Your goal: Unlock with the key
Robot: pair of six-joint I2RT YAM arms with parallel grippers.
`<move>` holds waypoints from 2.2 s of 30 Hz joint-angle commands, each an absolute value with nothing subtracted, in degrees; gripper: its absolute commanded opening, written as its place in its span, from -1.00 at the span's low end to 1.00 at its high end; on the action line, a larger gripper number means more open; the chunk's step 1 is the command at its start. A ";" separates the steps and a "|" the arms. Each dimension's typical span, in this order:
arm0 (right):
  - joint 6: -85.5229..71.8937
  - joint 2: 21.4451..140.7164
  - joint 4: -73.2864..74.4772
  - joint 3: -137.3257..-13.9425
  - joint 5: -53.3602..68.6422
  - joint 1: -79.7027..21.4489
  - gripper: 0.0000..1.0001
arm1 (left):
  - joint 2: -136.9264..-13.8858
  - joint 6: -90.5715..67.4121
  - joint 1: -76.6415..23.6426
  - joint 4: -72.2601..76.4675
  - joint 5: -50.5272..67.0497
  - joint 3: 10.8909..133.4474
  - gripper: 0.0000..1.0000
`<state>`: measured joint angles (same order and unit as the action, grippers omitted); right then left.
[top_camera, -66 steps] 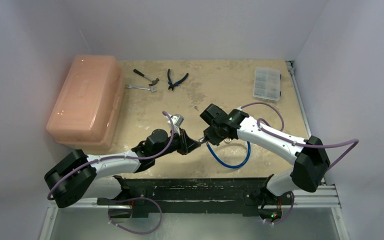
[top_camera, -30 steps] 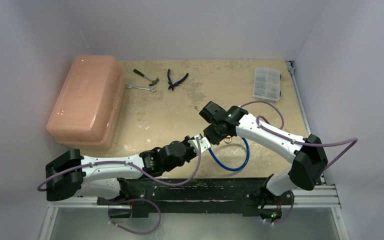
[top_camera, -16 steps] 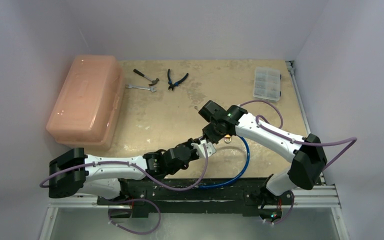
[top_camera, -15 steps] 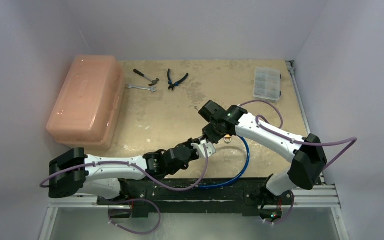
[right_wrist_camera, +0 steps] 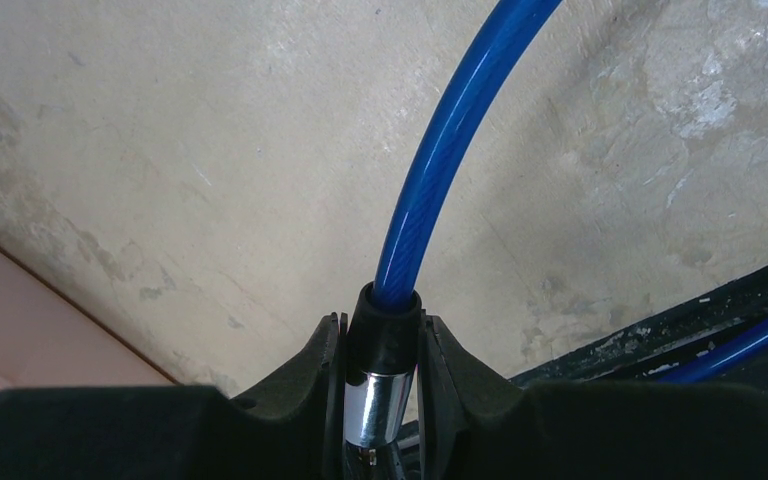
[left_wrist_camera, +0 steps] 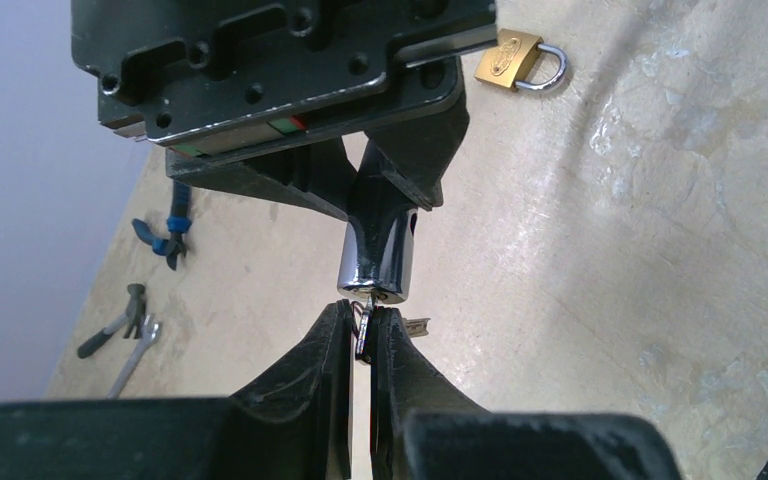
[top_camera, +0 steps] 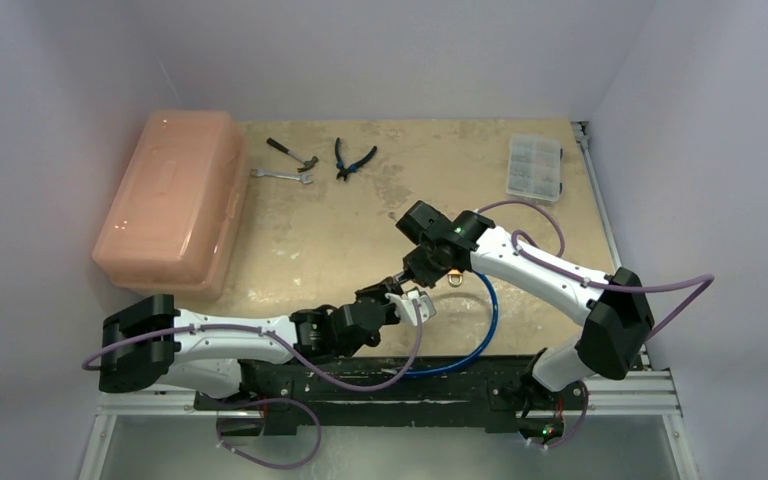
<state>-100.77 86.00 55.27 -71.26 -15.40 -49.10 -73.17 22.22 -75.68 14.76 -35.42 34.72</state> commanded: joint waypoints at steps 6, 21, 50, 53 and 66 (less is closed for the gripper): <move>-98.88 86.15 58.34 -73.57 -17.23 -49.31 -1.00 | -74.21 38.03 -78.75 14.27 -42.33 32.79 -1.00; -99.30 84.99 57.85 -71.99 -17.43 -48.87 -1.00 | -72.99 34.92 -79.98 12.06 -50.81 33.71 0.87; -99.20 84.75 59.40 -70.65 -19.23 -47.25 -1.00 | -59.92 3.99 -79.98 -11.87 -8.76 37.77 0.58; -99.22 84.35 59.27 -69.96 -19.18 -46.90 -1.00 | -64.04 7.34 -79.98 -11.66 -5.06 37.36 0.54; -98.30 83.76 58.20 -67.64 -18.20 -46.25 -1.00 | -76.34 11.19 -79.98 -9.49 2.94 38.93 0.50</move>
<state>-98.80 85.84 56.31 -68.55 -17.04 -46.78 -75.09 9.74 -79.68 -12.71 -0.69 37.71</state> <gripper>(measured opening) 0.290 0.758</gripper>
